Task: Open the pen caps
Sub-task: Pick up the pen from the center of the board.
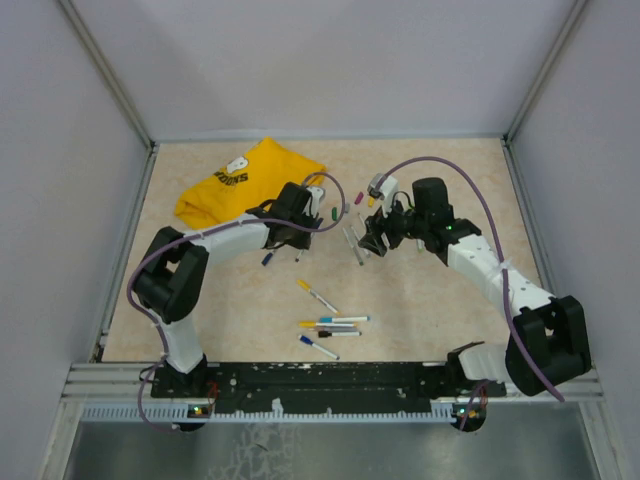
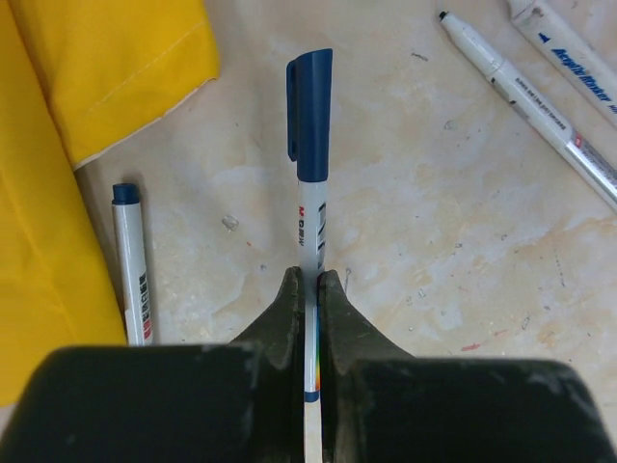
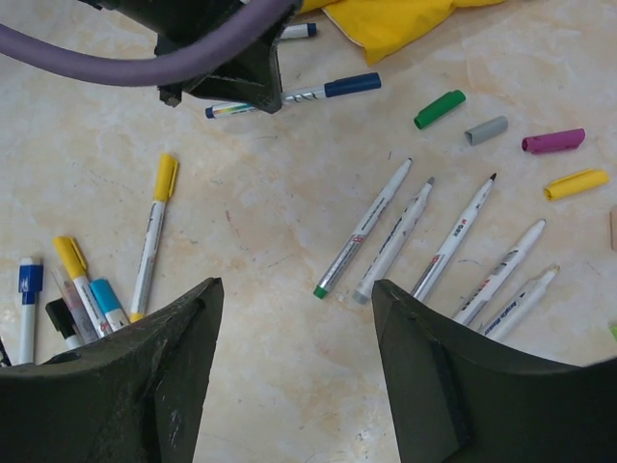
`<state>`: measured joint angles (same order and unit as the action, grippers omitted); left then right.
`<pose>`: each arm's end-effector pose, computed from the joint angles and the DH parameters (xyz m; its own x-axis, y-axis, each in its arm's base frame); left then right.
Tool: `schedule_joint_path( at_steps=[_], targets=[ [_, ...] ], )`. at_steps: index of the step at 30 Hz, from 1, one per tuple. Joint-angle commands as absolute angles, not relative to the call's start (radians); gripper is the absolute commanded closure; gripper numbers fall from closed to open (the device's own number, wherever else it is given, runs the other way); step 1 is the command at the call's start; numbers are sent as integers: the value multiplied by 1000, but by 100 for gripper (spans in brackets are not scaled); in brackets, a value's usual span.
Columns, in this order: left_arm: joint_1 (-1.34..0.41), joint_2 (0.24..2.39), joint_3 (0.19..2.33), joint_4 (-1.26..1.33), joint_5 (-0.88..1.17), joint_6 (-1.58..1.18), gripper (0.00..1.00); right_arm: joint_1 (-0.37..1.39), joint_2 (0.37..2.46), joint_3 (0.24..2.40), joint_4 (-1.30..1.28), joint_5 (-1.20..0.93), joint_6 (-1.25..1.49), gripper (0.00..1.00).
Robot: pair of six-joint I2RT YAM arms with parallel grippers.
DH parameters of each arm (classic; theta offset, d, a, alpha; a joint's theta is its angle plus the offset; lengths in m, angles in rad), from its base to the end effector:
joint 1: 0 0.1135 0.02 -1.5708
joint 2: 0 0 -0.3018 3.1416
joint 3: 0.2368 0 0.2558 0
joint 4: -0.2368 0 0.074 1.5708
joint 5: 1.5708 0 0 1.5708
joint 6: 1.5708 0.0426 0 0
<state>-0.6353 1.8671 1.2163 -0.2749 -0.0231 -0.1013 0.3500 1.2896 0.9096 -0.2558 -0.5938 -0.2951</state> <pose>0.3325 -0.2439 0.2061 -0.6987 0.3895 -0.6001 0.5141 0.8567 -0.0424 0.2524 0.1175 0.3020 -0.3281 -0.3764 -0.8664 -0.8388 0.5380 0.0839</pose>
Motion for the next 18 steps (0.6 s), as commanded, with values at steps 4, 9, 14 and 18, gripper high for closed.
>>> schedule_joint_path(
  at_steps=[4, 9, 14, 18],
  targets=[
    [-639, 1725, 1101, -70, -10, -157, 100, 339, 1260, 914, -196, -648, -260, 37],
    [-634, 1668, 1020, 35, 15, -199, 100, 340, 1259, 900, -171, -691, -234, 37],
    [-627, 1629, 948, 108, 38, -244, 100, 348, 1268, 888, -150, -730, -210, 38],
    [-620, 1596, 891, 167, 55, -282, 100, 358, 1278, 882, -136, -754, -195, 39]
  ],
)
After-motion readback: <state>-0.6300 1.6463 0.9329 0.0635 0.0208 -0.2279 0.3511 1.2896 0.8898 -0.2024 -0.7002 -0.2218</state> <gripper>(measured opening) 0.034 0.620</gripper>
